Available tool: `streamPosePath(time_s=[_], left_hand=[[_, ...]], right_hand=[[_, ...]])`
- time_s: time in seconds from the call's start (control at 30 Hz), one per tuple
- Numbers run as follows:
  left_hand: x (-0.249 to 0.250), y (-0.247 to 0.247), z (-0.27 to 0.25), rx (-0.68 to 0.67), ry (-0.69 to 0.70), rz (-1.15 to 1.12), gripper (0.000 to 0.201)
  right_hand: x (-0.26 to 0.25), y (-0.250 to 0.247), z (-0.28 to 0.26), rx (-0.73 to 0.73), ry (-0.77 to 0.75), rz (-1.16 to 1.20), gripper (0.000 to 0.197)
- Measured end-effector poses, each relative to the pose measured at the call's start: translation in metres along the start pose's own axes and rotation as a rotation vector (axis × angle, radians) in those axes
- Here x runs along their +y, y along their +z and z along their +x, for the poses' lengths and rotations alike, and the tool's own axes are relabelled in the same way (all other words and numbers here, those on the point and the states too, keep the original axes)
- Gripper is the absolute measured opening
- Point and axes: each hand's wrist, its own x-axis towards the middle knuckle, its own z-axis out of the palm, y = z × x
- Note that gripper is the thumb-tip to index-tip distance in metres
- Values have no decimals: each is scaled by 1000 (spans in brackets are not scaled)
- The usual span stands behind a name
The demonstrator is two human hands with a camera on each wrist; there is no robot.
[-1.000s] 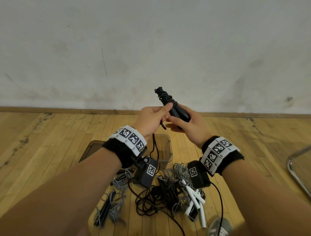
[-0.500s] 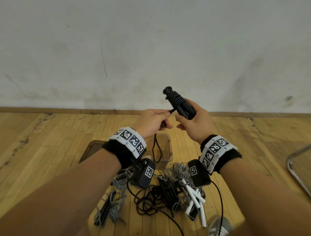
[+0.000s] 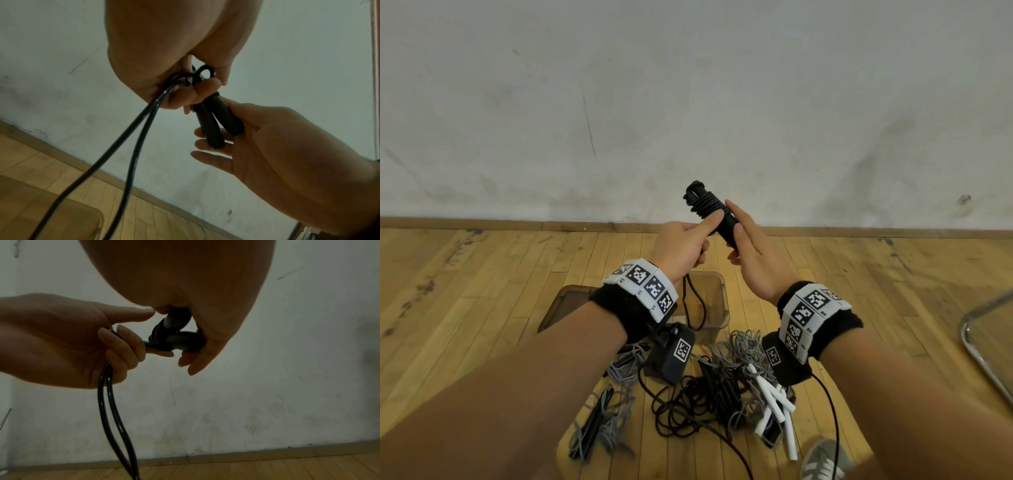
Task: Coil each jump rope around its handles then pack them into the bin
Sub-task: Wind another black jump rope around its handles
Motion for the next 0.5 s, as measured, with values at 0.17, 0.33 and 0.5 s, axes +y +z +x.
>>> streamPosePath(time_s=[0.17, 0.33, 0.5], left_hand=[[1, -1, 0, 50, -4, 1, 44], [4, -3, -1, -42, 31, 3, 40], [6, -3, -3, -105, 68, 11, 34]], right_hand=[[-4, -1, 3, -49, -57, 39, 47], [-5, -5, 5, -31, 104, 350, 48], [-7, -1, 4, -124, 220, 512, 37]])
